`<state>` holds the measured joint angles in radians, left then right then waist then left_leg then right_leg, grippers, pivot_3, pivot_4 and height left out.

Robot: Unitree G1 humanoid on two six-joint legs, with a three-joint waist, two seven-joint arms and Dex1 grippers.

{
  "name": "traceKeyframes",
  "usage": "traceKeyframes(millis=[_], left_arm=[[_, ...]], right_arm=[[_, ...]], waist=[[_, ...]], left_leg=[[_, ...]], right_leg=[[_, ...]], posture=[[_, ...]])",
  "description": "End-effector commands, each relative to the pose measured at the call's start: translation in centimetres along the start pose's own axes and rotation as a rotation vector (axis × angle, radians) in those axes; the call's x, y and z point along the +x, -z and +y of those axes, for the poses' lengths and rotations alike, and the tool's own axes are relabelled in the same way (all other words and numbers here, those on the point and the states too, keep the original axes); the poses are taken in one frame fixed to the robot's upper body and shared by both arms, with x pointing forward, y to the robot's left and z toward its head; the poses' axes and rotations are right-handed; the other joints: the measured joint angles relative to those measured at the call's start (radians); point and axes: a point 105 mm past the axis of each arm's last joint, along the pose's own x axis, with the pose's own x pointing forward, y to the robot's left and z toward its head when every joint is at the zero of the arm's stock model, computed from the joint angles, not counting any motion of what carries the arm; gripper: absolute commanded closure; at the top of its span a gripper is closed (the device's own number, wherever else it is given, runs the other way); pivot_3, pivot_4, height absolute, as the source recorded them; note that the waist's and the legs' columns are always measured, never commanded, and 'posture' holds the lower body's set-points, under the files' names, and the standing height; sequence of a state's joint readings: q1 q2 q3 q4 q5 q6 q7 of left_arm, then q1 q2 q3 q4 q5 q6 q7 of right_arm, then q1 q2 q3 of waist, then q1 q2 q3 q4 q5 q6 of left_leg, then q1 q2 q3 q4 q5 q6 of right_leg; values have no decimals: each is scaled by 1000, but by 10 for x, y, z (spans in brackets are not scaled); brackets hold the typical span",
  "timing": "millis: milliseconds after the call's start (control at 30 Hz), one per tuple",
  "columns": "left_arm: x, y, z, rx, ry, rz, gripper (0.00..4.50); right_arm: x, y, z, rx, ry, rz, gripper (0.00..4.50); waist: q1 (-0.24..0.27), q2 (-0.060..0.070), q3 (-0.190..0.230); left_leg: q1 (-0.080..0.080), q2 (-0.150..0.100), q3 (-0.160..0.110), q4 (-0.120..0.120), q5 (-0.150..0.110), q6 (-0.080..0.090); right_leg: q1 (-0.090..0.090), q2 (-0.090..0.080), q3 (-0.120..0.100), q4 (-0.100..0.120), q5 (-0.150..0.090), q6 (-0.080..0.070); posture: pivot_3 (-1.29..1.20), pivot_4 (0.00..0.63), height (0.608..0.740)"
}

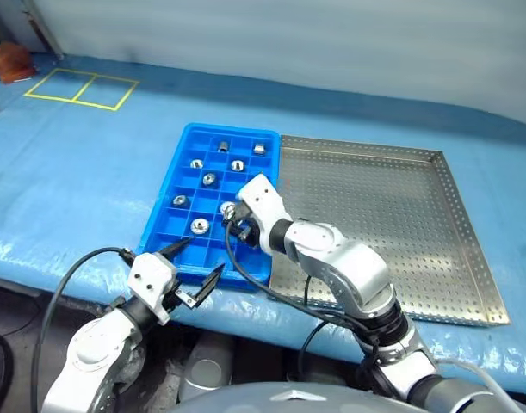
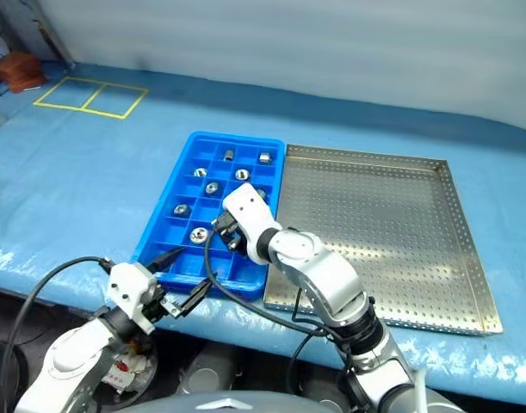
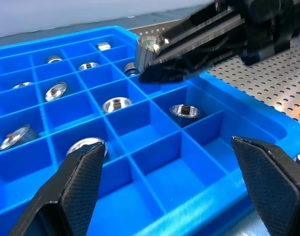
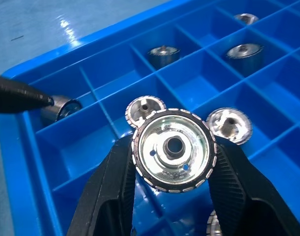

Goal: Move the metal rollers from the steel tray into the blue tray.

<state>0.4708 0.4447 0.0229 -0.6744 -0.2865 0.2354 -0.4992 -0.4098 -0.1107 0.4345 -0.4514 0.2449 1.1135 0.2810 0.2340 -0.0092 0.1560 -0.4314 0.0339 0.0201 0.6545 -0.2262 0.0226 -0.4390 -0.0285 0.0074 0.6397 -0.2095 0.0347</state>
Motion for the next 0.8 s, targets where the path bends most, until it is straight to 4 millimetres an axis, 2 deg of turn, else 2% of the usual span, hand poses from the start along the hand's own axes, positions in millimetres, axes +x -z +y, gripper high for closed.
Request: traceKeyframes(millis=[33,300,433,567,700,800], left_arm=[[-2,-17,-1,37,10,-55,0],[9,-20,-5,29,58,-66,0],[17,-23,-6,35,91,-83,0],[23,-25,-4,56,111,-88,0],[27,-30,-3,62,142,-103,0],[30,-31,-3,65,159,-106,0]], right_arm=[[-4,-3,10,2,-31,-29,2786],[-18,11,10,59,-18,8,2786],[-26,13,10,82,-23,10,1451],[-32,8,3,83,20,-18,142],[-43,2,-7,73,63,-64,64],[-57,8,-13,50,81,-61,64]], waist=[[20,0,0],[92,-1,-1],[111,-1,-1],[110,0,-1],[109,-1,-1],[105,-1,-1]], left_leg=[[-1,0,1,0,0,0],[-5,1,5,0,-1,-2],[-5,1,5,0,-2,-4],[-5,-1,5,0,-3,-5],[-5,-1,5,0,-3,-5],[-6,-2,4,1,-3,-5]], right_leg=[[-1,0,0,0,0,0],[-6,3,-1,0,0,0],[-6,4,-2,0,0,-1],[-5,4,-3,0,0,-1],[-5,4,-3,1,-1,-1],[-4,4,-4,0,-1,-1]], posture=[[547,150,740],[492,150,740],[451,150,740],[426,150,740],[400,150,740],[374,150,740]])
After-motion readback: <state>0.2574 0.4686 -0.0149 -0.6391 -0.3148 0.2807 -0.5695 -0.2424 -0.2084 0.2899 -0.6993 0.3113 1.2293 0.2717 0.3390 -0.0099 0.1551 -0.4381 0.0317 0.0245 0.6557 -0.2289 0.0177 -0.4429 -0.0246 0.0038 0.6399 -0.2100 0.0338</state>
